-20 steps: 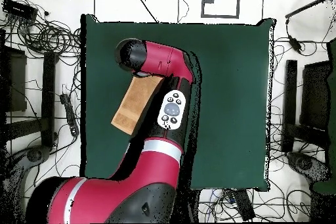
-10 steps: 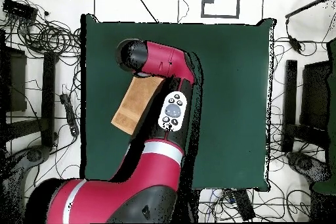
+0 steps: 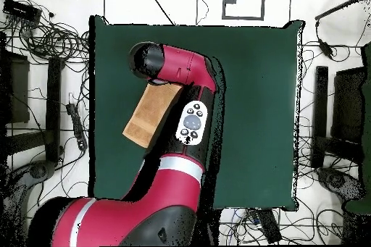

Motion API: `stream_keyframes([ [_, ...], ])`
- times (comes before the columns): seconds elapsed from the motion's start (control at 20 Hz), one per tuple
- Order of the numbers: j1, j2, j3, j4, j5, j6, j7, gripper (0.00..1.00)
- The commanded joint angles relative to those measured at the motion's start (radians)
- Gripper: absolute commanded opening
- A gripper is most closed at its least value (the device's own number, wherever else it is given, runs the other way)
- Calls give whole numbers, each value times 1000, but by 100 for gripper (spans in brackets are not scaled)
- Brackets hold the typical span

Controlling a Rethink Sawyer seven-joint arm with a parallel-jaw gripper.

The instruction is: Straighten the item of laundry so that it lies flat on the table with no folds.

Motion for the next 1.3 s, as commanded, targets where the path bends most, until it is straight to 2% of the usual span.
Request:
stream_keyframes([
  [0.05,-10,2,103,68,11,53,226,0],
  [0.65,-14,-5,135,116,16,-15,216,0],
  [0.8,0,-6,108,133,31,14,285,0],
  [0.85,2,-4,99,128,19,9,274,100],
  [1.3,4,5,93,113,19,24,280,100],
])
